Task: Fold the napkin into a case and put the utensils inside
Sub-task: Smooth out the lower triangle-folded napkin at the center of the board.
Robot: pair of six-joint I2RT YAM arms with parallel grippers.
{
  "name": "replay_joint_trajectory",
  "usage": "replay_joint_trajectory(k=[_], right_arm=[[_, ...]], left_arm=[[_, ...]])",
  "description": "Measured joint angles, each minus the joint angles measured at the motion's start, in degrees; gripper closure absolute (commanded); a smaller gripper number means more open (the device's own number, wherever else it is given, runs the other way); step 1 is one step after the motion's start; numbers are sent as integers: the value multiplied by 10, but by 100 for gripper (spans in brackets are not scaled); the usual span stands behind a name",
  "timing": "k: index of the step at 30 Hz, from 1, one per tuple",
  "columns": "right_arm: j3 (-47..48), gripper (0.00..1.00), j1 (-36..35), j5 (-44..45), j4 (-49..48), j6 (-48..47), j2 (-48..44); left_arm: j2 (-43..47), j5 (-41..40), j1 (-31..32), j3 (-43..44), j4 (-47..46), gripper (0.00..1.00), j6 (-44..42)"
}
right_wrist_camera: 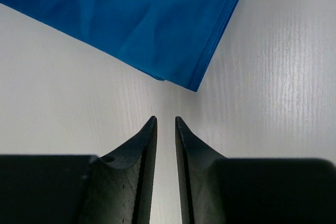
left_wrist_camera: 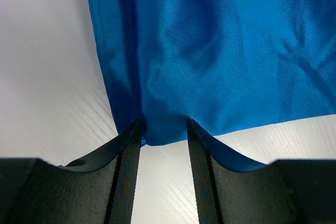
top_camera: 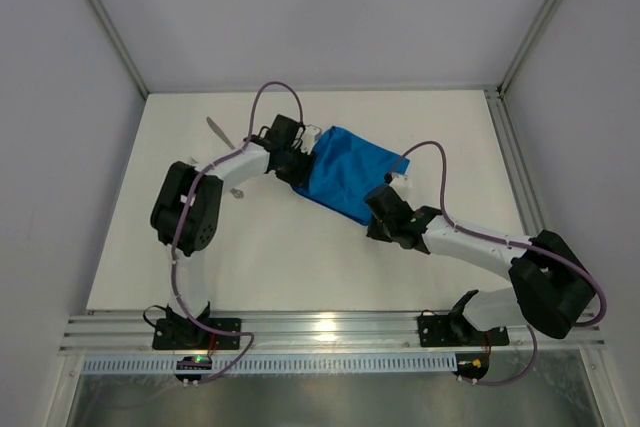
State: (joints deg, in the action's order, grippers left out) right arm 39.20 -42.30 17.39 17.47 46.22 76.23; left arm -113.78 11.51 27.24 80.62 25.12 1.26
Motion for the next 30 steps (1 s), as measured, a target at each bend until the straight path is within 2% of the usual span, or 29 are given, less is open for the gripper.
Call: replay_joint_trajectory(k=[7,11,12,17,23,30], right_arm=[[-3,75,0,9,-33,15,33],[-7,73,0,10,-54,18,45],[-8,73,0,10,-59,19,48],[-9,73,0,22,-76,23,68],[-9,73,0,46,-78,31,84],[-4,76,0,59,-101,35,101]], left_arm=[[-14,0,0,6,0,67,-2],[-18,0,0,6,0,84,-2],[-18,1,0,6,0,85,0],[-18,2,0,6,0,88,0],[-18,3,0,6,0,100,0],[-17,5,0,6,0,100,1]])
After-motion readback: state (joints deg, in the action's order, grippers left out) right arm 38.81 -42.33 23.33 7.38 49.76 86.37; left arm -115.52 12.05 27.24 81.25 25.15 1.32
